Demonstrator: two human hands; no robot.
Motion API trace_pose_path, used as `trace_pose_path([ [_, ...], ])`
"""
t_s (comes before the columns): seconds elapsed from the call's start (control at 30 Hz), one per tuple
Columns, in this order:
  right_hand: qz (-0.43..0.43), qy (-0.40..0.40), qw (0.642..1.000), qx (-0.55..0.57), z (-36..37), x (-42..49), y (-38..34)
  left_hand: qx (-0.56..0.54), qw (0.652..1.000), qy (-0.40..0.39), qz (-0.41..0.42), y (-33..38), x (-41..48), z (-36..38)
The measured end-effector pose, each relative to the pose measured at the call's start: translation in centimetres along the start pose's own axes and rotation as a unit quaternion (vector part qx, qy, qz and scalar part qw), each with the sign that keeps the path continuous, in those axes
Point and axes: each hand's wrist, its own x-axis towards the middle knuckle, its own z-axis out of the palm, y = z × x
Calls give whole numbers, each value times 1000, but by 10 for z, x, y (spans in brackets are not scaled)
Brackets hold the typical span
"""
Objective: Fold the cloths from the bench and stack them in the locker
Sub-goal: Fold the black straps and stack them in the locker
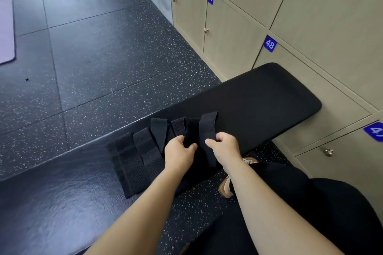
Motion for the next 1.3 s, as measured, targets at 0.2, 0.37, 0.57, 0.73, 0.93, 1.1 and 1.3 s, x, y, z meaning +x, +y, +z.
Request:
trace_pose_path([
  [0.2,-5,6,999,46,3,4,0,-64,997,-13,-31,9,5,8],
  [0.37,-8,-13,986,165,-4,7,-8,-182,982,-29,-45,20,7,3],
  [0.57,-3,-24,972,236,-16,10,-17,-231,967,-105,-21,39,7,-14],
  [0.73,-47,2,980,192,-42,-5,-28,-272,955,-113,-28,65,-5,-15],
  [0.93,-70,94,974,192,-113,-40,-27,-299,935,-187,30,108,-40,8],
  [1.1,-68,171,953,242,-192,-74,-4,-307,916,-256,28,160,-90,42],
  [1.3,-73,255,917,297,-282,-131,33,-306,890,-336,21,214,-149,102],
])
